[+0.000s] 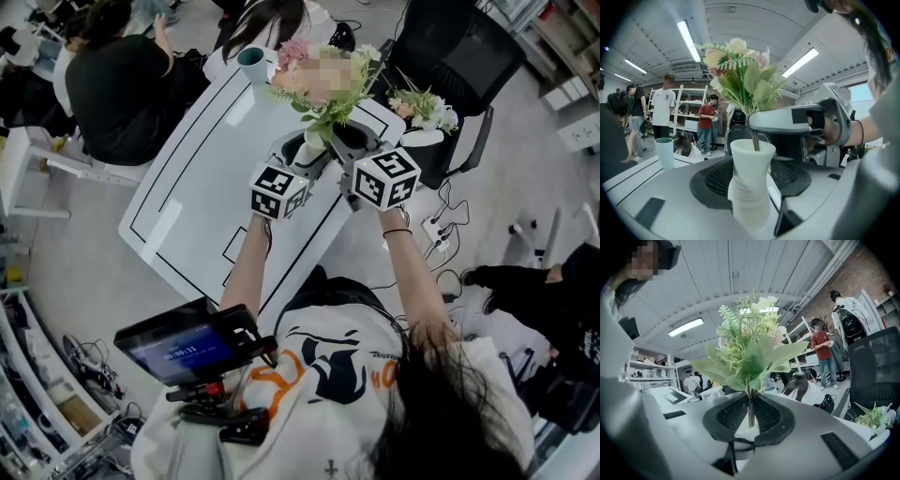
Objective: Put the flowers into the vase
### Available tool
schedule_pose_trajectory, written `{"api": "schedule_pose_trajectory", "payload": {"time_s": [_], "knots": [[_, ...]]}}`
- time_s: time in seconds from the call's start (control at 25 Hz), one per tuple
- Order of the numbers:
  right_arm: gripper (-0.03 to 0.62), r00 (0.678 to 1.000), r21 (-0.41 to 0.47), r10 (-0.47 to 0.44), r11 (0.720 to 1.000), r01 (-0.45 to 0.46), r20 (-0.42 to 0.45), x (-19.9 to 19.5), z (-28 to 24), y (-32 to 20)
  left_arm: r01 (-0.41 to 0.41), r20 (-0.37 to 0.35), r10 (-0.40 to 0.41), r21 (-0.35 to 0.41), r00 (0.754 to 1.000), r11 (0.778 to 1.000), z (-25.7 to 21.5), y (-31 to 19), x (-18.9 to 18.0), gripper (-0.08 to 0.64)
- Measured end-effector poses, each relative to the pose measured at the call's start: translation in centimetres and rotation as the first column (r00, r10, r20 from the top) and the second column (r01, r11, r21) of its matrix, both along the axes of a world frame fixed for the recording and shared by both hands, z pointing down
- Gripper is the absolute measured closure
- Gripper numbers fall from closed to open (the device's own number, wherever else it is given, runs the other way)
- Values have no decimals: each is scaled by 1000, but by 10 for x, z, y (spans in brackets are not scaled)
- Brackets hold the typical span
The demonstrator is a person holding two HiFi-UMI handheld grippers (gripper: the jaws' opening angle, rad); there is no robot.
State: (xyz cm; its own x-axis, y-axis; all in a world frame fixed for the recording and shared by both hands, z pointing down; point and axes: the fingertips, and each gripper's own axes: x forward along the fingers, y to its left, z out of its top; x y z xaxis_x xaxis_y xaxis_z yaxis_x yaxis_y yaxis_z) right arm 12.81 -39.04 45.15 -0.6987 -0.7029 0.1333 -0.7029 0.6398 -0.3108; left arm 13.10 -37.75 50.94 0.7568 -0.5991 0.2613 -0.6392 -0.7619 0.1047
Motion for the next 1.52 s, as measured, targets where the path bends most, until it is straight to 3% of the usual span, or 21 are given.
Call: {"api": "schedule_pose_trajectory", "payload": {"time_s": [0.44, 0.64, 0.84, 1.08, 1.2, 1.28, 1.52], "knots": [[522, 995, 10, -23, 1000, 24, -100, -1, 12, 9, 5, -17, -5, 1, 1000, 1000, 0, -1, 2, 305], [403, 988, 10, -56, 998, 58, -142, -9, 10, 18, -1, -10, 1, -2, 1000, 1000, 0, -1, 4, 305], [387, 979, 33, -21, 999, 28, -201, -1, 5, 25, 10, -7, -10, -10, 1000, 1000, 3, -4, 1, 310], [388, 995, -19, 15, 1000, -17, -103, 12, 7, 33, 15, 12, -15, -1, 1000, 1000, 5, -2, 2, 309], [388, 995, -31, 27, 999, -30, -93, 16, 10, 38, 7, 28, -7, -6, 1000, 1000, 6, -1, 4, 307], [388, 996, -35, 34, 999, -37, -86, 18, 10, 41, 0, 33, 0, -17, 999, 1000, 7, 2, 4, 240], [388, 995, -31, 61, 998, -64, -75, 24, 5, 49, 25, 31, -23, -32, 999, 999, 11, 13, -6, 235]]}}
